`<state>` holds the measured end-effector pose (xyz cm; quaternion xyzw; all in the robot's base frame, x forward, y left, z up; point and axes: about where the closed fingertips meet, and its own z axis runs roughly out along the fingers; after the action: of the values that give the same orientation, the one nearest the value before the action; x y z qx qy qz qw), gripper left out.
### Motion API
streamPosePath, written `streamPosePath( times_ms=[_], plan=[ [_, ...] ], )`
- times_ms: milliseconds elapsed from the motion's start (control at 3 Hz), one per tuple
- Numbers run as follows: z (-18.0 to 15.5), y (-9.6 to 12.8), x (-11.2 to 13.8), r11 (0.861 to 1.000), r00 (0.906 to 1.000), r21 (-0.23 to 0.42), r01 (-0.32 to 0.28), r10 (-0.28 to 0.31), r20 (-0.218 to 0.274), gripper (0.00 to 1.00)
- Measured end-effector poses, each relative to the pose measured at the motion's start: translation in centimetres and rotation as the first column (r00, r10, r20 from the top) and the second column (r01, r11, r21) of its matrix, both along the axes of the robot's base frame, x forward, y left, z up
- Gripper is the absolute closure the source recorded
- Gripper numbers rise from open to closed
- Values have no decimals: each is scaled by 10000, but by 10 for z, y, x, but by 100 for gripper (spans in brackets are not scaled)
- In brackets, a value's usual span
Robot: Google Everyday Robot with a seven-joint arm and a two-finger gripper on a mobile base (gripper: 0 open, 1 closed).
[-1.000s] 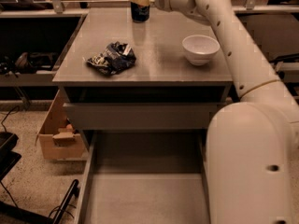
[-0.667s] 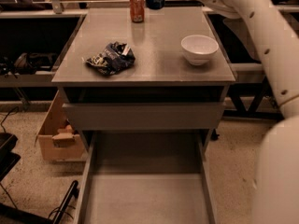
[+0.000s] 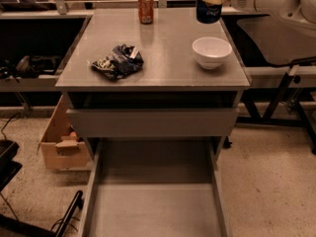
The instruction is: Place pepsi can into middle drawer
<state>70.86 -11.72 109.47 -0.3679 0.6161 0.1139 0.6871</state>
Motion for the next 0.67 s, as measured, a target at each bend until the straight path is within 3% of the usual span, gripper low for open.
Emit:
streamPosePath(
  times_ms=[333, 667],
  plan=[
    [-61, -45, -41, 9962, 9906, 152, 854, -832, -1090, 100],
    [-141, -67, -74, 9915, 9701, 445, 1221, -1097, -2167, 100]
  ],
)
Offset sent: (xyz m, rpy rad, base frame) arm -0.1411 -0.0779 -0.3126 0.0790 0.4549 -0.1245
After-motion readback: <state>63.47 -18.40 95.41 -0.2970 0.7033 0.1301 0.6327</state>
